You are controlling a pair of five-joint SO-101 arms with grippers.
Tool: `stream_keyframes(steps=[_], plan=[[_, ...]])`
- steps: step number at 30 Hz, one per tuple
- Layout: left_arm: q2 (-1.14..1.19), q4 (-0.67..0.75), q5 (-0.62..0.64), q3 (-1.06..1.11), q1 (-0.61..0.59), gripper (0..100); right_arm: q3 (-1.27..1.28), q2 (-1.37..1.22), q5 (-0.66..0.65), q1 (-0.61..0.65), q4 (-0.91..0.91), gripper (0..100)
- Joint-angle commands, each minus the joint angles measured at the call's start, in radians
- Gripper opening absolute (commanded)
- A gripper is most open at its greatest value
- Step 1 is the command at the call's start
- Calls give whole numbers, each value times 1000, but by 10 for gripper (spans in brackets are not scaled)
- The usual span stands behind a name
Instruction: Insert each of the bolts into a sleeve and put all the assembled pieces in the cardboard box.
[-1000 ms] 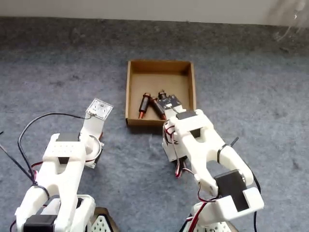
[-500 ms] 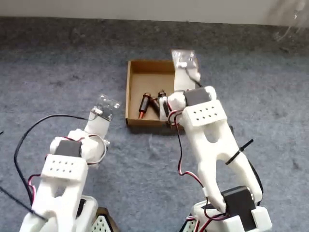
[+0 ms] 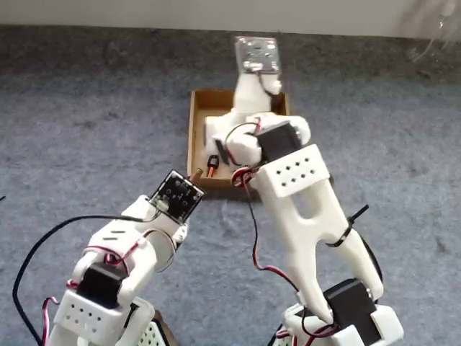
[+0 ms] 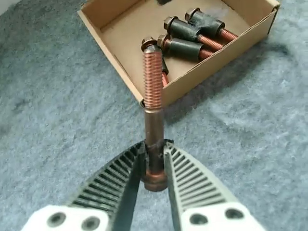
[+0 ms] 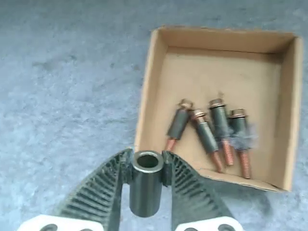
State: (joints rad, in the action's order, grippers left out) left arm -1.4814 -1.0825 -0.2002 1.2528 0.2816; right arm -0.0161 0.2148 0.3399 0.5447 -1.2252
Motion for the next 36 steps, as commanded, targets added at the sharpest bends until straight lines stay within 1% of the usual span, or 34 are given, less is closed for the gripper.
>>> stream_keyframes(steps=[1, 3, 5, 10, 18, 24, 28, 32, 36], plan=[[-114, 3, 44, 19, 15, 3, -62, 12, 120, 42, 28, 5], [-156, 0, 57, 35, 15, 3, -61, -4, 187, 47, 44, 5], [-182, 0, 57, 45, 8, 3, -61, -5, 196, 48, 39, 5], [-186, 5, 55, 51, 7, 3, -59, 30, 199, 51, 12, 5], [-186, 5, 54, 56, 7, 3, -18, 94, 199, 102, 12, 5], [-186, 6, 55, 54, 7, 3, -8, 119, 195, 102, 2, 5], [-186, 6, 57, 47, 5, 3, 81, 122, 190, 102, 31, 5], [-188, 8, 57, 45, -39, 3, 189, 127, 190, 102, 90, 5], [-188, 32, 58, 54, -53, 3, 246, 127, 190, 102, 91, 5]])
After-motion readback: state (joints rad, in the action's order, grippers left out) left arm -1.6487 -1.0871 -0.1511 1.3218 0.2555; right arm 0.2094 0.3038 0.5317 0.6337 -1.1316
